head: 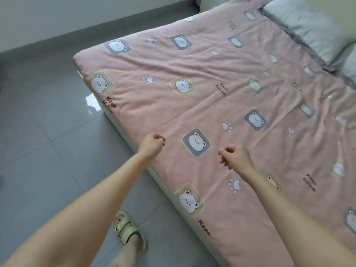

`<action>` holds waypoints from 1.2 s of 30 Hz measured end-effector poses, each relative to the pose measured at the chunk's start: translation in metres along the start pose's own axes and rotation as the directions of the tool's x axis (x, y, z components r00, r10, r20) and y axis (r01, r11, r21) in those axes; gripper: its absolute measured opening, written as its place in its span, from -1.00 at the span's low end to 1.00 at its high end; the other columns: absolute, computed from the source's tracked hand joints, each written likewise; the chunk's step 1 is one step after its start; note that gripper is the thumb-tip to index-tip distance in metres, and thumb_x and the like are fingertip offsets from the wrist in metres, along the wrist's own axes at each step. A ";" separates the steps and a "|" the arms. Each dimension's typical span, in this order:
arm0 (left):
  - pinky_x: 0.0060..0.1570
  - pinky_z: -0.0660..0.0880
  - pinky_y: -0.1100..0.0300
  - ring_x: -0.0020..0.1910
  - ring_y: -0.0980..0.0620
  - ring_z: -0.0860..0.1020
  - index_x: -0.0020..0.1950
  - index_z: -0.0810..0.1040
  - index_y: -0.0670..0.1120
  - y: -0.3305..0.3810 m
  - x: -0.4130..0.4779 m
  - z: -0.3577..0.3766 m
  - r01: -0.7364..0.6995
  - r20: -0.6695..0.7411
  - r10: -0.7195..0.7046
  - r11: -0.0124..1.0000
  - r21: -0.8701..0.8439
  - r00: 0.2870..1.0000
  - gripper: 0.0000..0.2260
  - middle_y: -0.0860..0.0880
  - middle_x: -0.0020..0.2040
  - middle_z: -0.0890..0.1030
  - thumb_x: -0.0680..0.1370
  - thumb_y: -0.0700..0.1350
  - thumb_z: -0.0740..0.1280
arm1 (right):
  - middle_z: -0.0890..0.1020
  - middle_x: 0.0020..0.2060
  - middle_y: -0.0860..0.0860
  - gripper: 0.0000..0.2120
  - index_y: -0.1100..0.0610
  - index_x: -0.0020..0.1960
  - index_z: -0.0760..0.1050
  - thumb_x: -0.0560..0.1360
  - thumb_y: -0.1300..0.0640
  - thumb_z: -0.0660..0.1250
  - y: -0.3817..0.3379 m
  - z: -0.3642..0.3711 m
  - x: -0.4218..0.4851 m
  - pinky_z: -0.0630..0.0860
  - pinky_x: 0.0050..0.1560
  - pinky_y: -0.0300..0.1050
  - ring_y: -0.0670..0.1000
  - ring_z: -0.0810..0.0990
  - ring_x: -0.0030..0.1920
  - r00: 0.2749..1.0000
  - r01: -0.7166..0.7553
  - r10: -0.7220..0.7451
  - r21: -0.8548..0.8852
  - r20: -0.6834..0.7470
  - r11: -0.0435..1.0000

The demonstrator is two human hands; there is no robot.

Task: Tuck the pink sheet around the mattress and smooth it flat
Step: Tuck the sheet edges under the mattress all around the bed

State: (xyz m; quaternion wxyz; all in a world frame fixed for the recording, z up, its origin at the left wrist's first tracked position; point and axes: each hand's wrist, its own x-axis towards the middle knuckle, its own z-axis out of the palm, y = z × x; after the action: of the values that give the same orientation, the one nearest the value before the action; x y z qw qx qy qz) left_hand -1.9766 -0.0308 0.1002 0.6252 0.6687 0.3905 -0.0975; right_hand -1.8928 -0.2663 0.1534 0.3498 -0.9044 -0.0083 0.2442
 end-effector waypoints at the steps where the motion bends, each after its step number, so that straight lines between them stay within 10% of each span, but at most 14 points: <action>1: -0.06 0.46 0.12 -0.15 -0.05 0.52 -0.11 0.54 -0.08 0.000 -0.016 0.013 -0.018 0.000 0.018 0.999 0.045 1.000 -0.81 -0.10 -0.08 0.59 0.52 -0.24 0.14 | 0.57 -0.49 0.07 -0.80 0.21 -0.37 0.51 0.43 0.24 0.29 0.015 -0.017 -0.015 0.35 -0.47 -0.20 -0.02 0.45 -0.50 1.000 -0.012 0.012 -0.010 -0.009 1.000; 13: -0.06 0.46 0.10 -0.18 0.00 0.51 -0.15 0.55 -0.03 -0.022 -0.266 0.227 -0.131 0.017 0.130 0.978 0.165 0.991 -0.83 0.00 -0.19 0.61 0.48 -0.20 0.18 | 0.56 -0.52 0.04 -0.84 0.26 -0.30 0.55 0.41 0.21 0.30 0.217 -0.189 -0.220 0.35 -0.44 -0.25 -0.03 0.44 -0.52 0.993 -0.102 0.103 0.025 -0.065 0.994; 36: -0.18 0.39 0.16 -0.16 -0.05 0.50 -0.12 0.54 -0.04 -0.182 -0.568 0.603 -0.471 0.527 0.183 0.737 0.484 0.830 -0.82 -0.08 -0.09 0.61 0.52 -0.26 0.19 | 0.56 -0.44 0.12 -0.74 0.34 -0.19 0.56 0.54 0.20 0.21 0.640 -0.333 -0.566 0.42 -0.38 -0.13 0.02 0.46 -0.47 0.786 -0.366 0.543 0.486 -0.294 0.793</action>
State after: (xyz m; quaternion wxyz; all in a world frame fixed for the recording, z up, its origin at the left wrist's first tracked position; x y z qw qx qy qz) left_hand -2.2614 -0.8241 0.1931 0.4620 0.8488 0.0581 -0.2506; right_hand -2.3422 -1.0644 0.2044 0.4507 -0.8165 0.3407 0.1189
